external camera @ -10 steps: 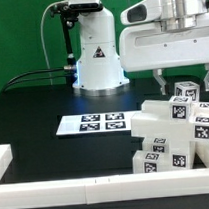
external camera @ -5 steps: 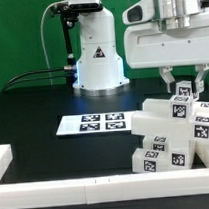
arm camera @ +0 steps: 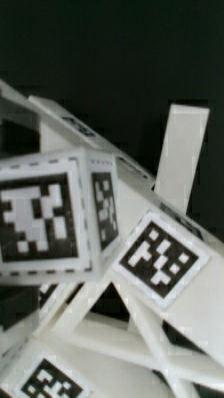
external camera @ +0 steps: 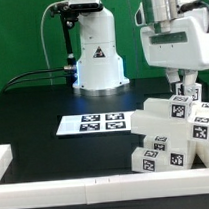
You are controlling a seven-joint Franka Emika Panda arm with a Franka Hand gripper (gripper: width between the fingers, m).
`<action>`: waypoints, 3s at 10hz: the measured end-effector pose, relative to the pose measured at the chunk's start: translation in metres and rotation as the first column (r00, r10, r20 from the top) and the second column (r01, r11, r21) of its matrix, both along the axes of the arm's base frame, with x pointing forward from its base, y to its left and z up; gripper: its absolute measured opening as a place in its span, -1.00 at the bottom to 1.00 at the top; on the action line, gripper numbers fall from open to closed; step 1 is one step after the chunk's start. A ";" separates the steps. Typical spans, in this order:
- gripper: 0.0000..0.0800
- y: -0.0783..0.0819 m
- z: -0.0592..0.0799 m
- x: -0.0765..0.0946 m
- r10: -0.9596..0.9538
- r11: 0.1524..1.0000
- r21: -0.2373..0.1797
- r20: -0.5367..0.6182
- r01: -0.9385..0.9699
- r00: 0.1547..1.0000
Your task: Assemble chair
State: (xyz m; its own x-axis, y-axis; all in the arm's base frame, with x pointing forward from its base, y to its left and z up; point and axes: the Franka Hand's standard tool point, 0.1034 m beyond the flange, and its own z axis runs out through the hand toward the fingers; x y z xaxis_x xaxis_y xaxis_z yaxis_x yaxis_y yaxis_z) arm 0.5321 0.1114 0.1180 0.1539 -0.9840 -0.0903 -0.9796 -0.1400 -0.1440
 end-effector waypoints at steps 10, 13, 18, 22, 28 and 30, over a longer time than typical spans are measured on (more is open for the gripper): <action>0.62 0.014 -0.001 -0.001 0.631 0.772 -0.114 0.021 -0.625 0.775; 0.62 0.011 -0.002 0.000 0.763 0.641 -0.145 0.015 -0.754 0.646; -0.02 0.013 -0.002 -0.001 0.837 0.538 -0.172 -0.012 -0.825 0.548; -0.30 0.010 -0.003 -0.001 0.439 0.894 -0.103 0.002 -0.436 0.899; -0.30 0.014 -0.002 0.001 -0.112 0.994 0.016 0.011 0.112 0.994; 0.19 0.014 -0.002 0.001 -0.008 1.000 0.000 0.020 0.008 1.000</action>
Offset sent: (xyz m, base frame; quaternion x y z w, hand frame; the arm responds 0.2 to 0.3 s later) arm 0.0000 0.0000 0.0000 0.0000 0.0000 -0.0650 0.9979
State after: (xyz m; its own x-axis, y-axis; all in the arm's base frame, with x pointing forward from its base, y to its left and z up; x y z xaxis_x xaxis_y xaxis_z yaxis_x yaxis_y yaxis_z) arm 0.5329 0.1249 0.1155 0.1480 -0.9851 -0.0875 -0.9776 -0.1323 -0.1639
